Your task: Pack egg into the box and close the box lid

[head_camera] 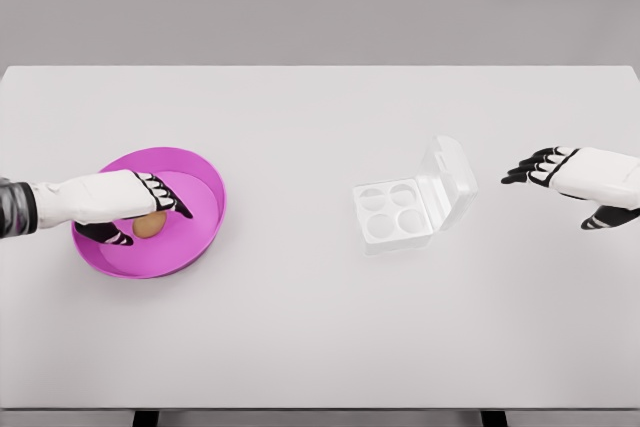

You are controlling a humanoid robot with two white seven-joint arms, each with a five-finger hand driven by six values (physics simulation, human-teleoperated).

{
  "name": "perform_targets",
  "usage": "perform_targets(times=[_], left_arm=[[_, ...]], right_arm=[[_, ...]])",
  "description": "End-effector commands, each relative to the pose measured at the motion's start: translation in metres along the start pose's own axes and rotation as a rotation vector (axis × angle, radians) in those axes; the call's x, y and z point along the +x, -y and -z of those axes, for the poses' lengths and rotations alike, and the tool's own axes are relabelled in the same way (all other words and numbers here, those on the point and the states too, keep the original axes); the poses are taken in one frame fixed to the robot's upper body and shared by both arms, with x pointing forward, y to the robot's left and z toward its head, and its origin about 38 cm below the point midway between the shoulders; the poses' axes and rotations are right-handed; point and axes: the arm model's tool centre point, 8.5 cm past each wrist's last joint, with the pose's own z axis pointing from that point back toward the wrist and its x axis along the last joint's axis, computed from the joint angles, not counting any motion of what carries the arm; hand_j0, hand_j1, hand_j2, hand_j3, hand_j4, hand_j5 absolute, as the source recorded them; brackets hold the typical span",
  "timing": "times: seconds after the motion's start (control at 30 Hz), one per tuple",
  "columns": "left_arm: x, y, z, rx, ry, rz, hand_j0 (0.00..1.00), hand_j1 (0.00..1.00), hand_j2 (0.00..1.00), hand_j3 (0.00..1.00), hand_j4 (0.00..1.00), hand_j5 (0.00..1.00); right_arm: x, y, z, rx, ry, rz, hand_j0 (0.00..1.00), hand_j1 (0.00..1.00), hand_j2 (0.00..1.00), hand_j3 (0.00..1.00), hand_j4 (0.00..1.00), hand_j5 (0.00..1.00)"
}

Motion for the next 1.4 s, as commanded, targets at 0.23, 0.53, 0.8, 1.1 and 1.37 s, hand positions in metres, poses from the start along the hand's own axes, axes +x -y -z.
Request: perform_targets(times=[0.23,0.53,0.8,1.1,1.37], left_arm=[[0.0,0.001,0.0,0.001,0.0,-0.007,0.72,0.72,0.72,0.72,0.72,0.72],[0.0,0.001,0.0,0.001,0.001,-0.006,0.67,0.67,0.67,0.67,0.67,0.67],[0.0,0.001,0.0,0.001,0.001,-0.006,0.55,0.55,0.55,0.55,0.55,0.55],[-0.001,-0.001,-0.001,0.004,-0.001,-0.004,0.44,0.44,0.44,0.44,0.44,0.44],[0.004,-0.01,-0.003,0.028,0.01,0.012,0.42,0.42,0.42,0.42,0.42,0.42]], right_arm=[[0.0,0.0,0.0,-0.005,0.002,0.007,1.0,1.0,1.0,1.0,1.0,1.0],[0.0,0.001,-0.001,-0.004,-0.001,0.005,1.0,1.0,1.0,1.0,1.0,1.0],[0.0,0.0,-0.001,-0.005,0.001,0.008,1.0,1.0,1.0,1.0,1.0,1.0],[0.0,0.001,-0.001,-0.008,0.003,0.013,1.0,1.0,1.0,1.0,1.0,1.0],[-0.001,0.001,-0.001,-0.01,0.002,0.015,1.0,1.0,1.0,1.0,1.0,1.0]])
